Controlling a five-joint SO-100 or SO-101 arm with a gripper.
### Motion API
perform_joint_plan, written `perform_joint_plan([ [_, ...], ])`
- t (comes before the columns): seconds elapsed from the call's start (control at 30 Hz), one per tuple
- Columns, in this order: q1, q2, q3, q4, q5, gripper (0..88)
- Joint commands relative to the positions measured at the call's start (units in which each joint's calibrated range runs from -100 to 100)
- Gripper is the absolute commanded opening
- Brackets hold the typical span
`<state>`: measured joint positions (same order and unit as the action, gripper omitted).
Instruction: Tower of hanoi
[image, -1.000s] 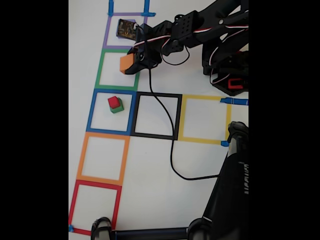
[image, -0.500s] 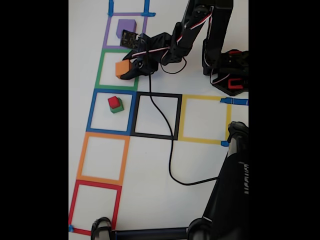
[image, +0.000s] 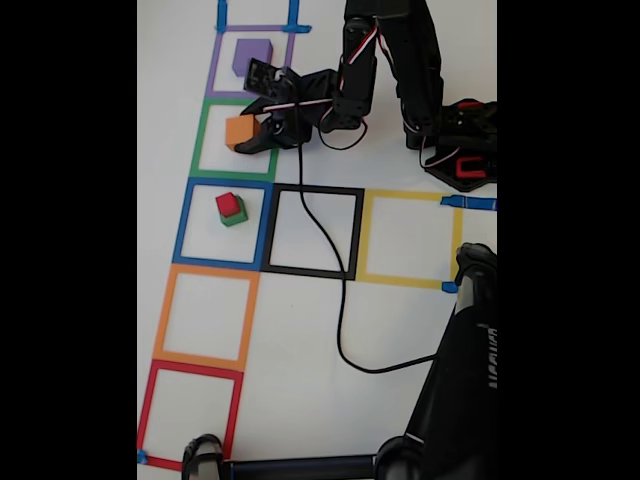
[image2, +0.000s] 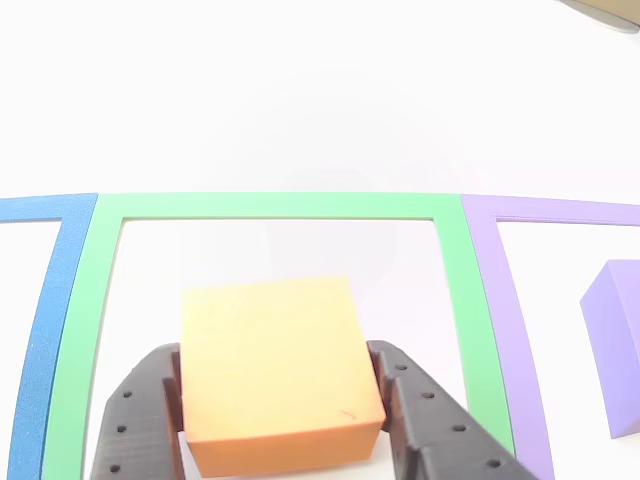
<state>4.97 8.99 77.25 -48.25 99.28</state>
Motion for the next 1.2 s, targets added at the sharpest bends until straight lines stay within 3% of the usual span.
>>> perform_joint_plan([
  [0.0, 1.6, 0.0, -2.0, -1.9, 0.7, 12.1],
  [0.4, 2.1, 0.1, -1.7, -1.8, 0.7, 28.6],
  [0.7, 2.5, -8.0, -1.2, 1.8, 0.7, 28.6],
  [0.9, 3.9, -26.4, -2.8, 23.7, 0.7, 21.6],
  [1.17, 2.1, -52.2, -12.4, 67.4, 0.7, 2.3],
])
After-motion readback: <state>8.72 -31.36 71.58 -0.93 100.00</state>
